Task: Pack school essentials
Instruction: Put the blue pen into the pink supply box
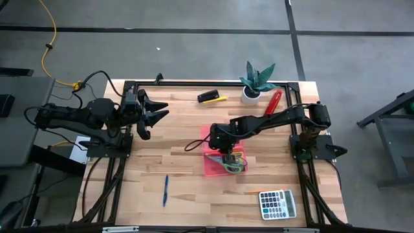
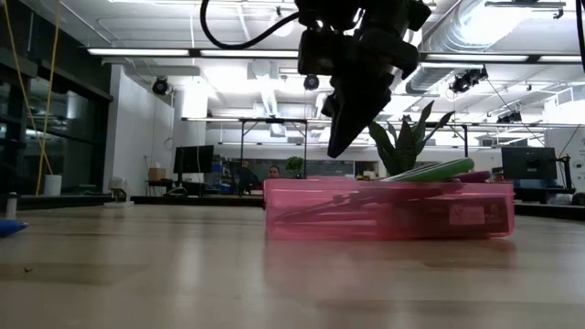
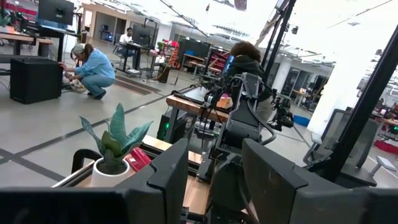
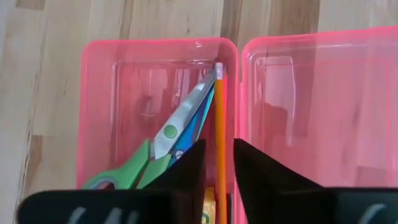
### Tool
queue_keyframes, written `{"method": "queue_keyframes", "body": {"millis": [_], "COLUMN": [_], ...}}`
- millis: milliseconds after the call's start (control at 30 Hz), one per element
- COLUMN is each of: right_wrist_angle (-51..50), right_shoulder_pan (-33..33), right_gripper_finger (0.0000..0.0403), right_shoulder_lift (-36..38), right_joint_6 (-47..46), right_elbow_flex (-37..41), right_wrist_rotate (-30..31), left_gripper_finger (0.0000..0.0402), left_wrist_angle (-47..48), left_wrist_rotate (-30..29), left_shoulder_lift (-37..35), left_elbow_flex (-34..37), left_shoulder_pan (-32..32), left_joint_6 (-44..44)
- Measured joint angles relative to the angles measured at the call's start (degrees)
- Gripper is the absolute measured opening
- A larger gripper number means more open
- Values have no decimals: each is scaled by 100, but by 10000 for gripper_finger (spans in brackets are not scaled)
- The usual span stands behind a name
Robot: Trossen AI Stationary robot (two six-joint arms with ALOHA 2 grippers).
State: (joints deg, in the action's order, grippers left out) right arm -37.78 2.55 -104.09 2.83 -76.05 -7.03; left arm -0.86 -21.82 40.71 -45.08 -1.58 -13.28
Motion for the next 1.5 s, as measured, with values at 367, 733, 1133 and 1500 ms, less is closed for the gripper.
{"method": "queue_keyframes", "body": {"millis": [367, 733, 1133, 1500], "right_wrist_angle": [-902, 202, 5742, 6250], "right_shoulder_pan": [-59, 58, 283, 278], "right_gripper_finger": [160, 154, 150, 150], "right_shoulder_lift": [328, 1987, 4311, 4539], "right_joint_6": [66, -1169, -2365, -1836], "right_elbow_flex": [0, 1854, 4274, 4238], "right_wrist_rotate": [-11, -30, 982, 1265], "left_gripper_finger": [138, 138, 138, 138], "left_wrist_angle": [176, 455, 57, -908], "left_wrist_rotate": [0, 0, -284, -90], "left_shoulder_lift": [-26, -63, -61, -59], "left_elbow_flex": [0, -2, 365, 881], "left_shoulder_pan": [-2, 0, 0, 2], "left_joint_6": [-2, -2, 51, 37]}}
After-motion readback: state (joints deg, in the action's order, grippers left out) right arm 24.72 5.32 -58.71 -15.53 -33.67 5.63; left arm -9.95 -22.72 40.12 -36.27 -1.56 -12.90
